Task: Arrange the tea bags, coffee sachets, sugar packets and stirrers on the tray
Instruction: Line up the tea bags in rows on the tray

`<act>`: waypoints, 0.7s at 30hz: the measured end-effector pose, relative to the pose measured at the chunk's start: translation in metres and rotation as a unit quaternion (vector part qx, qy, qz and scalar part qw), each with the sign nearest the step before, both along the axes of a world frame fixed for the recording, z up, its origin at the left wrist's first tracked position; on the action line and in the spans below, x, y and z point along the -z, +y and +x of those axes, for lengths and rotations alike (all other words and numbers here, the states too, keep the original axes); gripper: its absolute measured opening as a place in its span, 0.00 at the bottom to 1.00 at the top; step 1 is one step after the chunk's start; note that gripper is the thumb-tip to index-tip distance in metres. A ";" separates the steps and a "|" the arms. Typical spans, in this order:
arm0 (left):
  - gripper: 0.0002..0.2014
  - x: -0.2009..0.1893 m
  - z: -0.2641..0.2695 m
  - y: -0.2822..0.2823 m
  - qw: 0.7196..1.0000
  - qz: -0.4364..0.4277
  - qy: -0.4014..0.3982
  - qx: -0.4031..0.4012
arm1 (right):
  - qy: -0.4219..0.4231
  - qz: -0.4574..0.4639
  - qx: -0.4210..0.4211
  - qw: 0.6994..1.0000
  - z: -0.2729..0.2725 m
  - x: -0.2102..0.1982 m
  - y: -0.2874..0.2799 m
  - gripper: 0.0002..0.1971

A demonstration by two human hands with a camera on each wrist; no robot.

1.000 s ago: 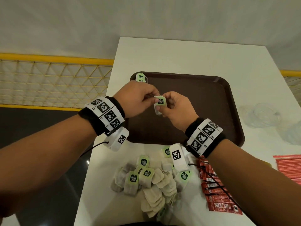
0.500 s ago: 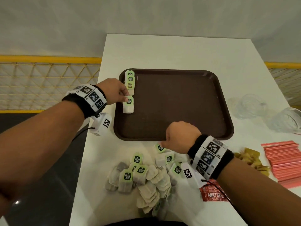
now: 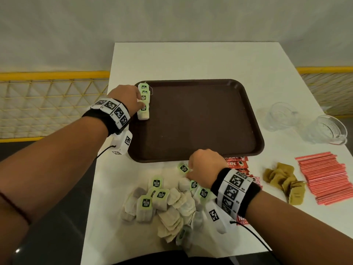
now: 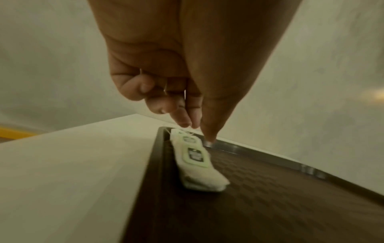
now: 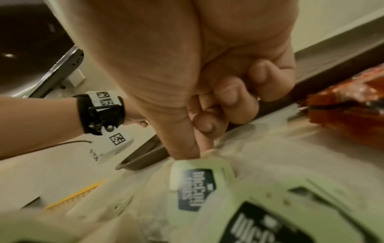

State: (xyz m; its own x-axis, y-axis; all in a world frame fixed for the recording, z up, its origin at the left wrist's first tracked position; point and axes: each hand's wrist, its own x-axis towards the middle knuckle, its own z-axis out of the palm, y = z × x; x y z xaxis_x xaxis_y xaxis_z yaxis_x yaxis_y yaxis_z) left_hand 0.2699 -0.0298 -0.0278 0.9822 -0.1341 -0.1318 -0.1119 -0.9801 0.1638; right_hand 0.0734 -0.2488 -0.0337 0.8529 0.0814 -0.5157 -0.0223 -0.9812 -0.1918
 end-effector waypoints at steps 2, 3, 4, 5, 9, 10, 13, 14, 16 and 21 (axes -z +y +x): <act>0.11 -0.005 -0.016 -0.004 0.999 -0.049 -0.004 0.021 | 0.015 0.017 0.002 1.000 0.001 0.003 -0.001 0.07; 0.09 -0.009 -0.028 -0.007 0.996 -0.073 -0.002 0.046 | 0.019 0.019 -0.002 1.000 0.002 0.005 -0.002 0.06; 0.08 -0.013 -0.042 -0.011 0.993 -0.093 0.003 0.078 | 0.021 0.019 -0.006 1.000 0.002 0.005 -0.002 0.04; 0.06 -0.017 -0.057 -0.015 0.988 -0.109 0.013 0.110 | 0.023 0.020 -0.010 0.999 0.002 0.005 -0.002 0.04; 0.07 -0.026 -0.112 -0.031 0.975 -0.099 0.057 0.193 | 0.012 0.061 0.000 0.998 -0.002 -0.001 -0.008 0.05; 0.07 -0.026 -0.123 -0.034 0.972 -0.087 0.068 0.206 | 0.001 0.078 0.007 0.997 -0.004 -0.003 -0.011 0.04; 0.09 -0.023 -0.151 -0.047 0.962 -0.062 0.100 0.246 | -0.045 0.132 0.043 0.989 -0.009 -0.006 -0.023 0.05; 0.10 -0.021 -0.158 -0.051 0.958 -0.057 0.115 0.257 | -0.057 0.150 0.053 0.986 -0.011 -0.006 -0.028 0.07; 0.13 -0.014 -0.171 -0.060 0.950 -0.045 0.141 0.276 | -0.073 0.187 0.068 0.977 -0.012 -0.005 -0.038 0.10; 0.18 0.003 -0.187 -0.082 0.943 0.009 0.168 0.286 | -0.078 0.259 0.096 0.958 -0.011 -0.006 -0.057 0.15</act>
State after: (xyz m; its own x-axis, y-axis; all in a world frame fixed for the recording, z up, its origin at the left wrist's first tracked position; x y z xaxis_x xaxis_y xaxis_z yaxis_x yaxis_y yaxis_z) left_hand 0.0831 -0.1122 -0.0309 0.6516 -0.6242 -0.4310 -0.5682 -0.7781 0.2679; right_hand 0.0627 -0.3057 -0.0279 0.9410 0.1254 -0.3143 -0.1253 -0.7336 -0.6680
